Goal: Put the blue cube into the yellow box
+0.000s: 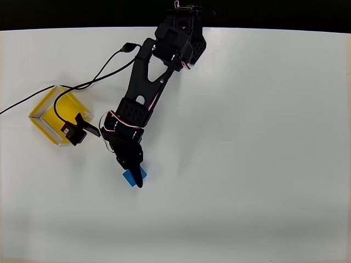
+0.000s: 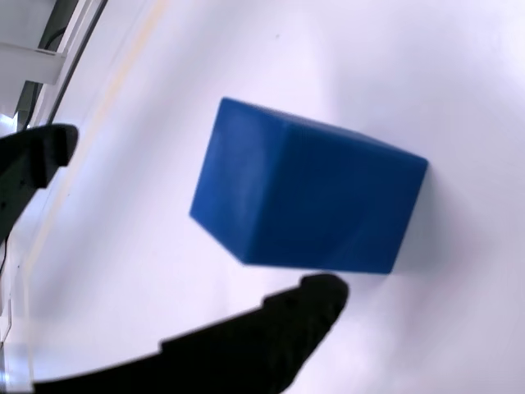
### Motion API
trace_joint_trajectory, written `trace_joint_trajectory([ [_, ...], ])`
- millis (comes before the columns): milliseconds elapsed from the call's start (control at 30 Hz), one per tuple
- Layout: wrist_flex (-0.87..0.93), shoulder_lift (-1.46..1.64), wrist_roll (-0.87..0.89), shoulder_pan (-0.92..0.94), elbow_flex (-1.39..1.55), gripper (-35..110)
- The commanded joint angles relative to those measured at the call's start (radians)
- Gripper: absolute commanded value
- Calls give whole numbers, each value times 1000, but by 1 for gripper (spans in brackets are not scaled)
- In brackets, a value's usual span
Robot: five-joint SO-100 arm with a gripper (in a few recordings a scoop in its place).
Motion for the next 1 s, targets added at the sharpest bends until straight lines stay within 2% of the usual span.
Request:
trace_joint_trajectory([
  [0,12,2,2,31,-173,57],
  [500,-84,-176,-64,-5,-295,54],
  [967,-60,-219,-28,-81,-313,52],
])
